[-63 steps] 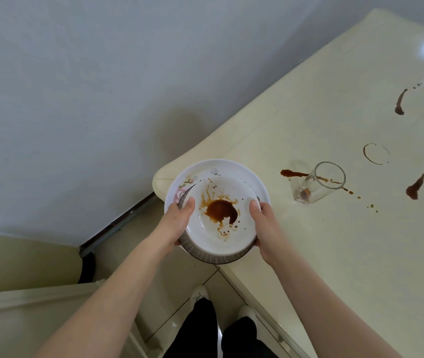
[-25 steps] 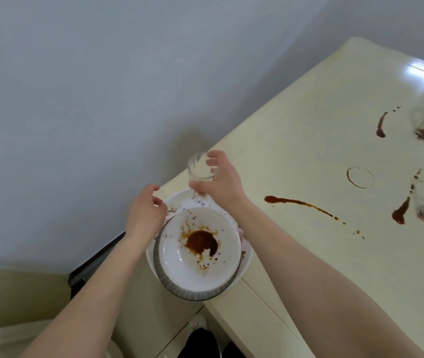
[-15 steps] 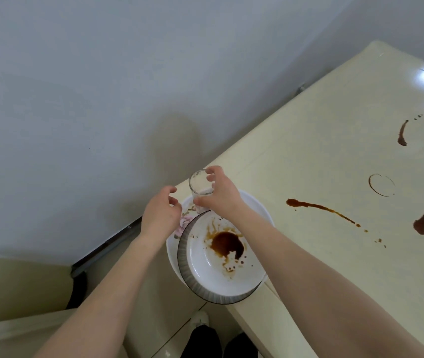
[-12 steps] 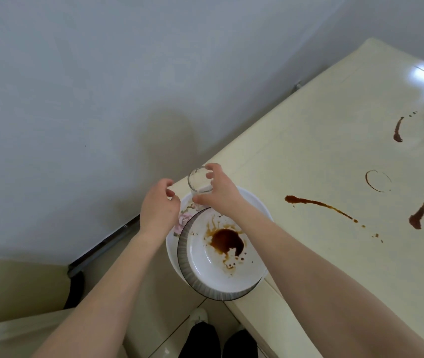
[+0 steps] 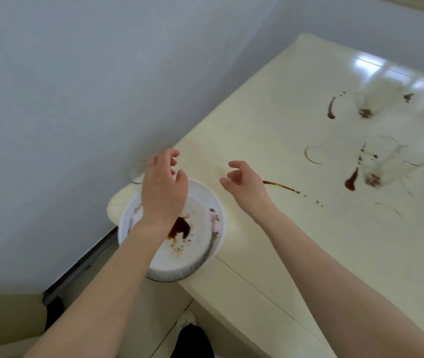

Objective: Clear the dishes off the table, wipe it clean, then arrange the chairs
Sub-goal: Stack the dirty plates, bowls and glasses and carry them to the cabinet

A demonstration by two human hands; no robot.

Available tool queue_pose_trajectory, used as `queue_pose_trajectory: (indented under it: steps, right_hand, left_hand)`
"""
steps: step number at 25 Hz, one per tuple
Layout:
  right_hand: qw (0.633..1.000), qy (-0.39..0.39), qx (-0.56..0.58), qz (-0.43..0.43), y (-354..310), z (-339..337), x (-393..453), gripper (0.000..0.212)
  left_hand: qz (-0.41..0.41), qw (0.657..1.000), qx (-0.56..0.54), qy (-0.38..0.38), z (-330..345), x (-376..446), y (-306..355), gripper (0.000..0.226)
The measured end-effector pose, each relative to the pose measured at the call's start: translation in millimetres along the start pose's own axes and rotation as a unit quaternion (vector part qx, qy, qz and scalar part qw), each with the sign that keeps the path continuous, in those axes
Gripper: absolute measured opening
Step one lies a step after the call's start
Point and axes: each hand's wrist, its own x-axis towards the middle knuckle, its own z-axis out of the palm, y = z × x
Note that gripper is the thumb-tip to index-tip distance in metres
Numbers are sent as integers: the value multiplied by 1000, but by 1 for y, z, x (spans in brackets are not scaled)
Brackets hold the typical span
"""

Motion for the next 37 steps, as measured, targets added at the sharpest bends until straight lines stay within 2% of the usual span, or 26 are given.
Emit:
queue_pose_trajectory:
  steps: [4,7,11,13,18,25,30,37]
  right_hand:
    - [998,38,47,8,73,-108,-48,33]
    - [996,45,72,26,130,-184,-87,30]
    - [995,54,66,41,178,-255,-122,29]
    - [994,71,62,47,195,-286,-132,30]
    - [990,113,56,61,223,-324,-137,32]
    - [987,123,90,53,258,-375,-84,31]
    - [992,77,88,43,291,-439,-23,33]
    - [996,7,83,42,296,-502,24,31]
  left_hand:
    - [7,995,35,-91,81,-63,73,31]
    - [-46,986,53,-149,142,-122,119,28]
    - [-88,961,95,-244,189,-178,161,27]
    - [-88,955,95,-267,204,-192,180,27]
    - [-49,963,59,-258,228,-193,210,25]
    - [-73,978,32,-192,279,-171,260,25]
    - [-132,979,44,-148,348,-154,318,27]
    - [-188,974,40,-122,383,-138,371,44]
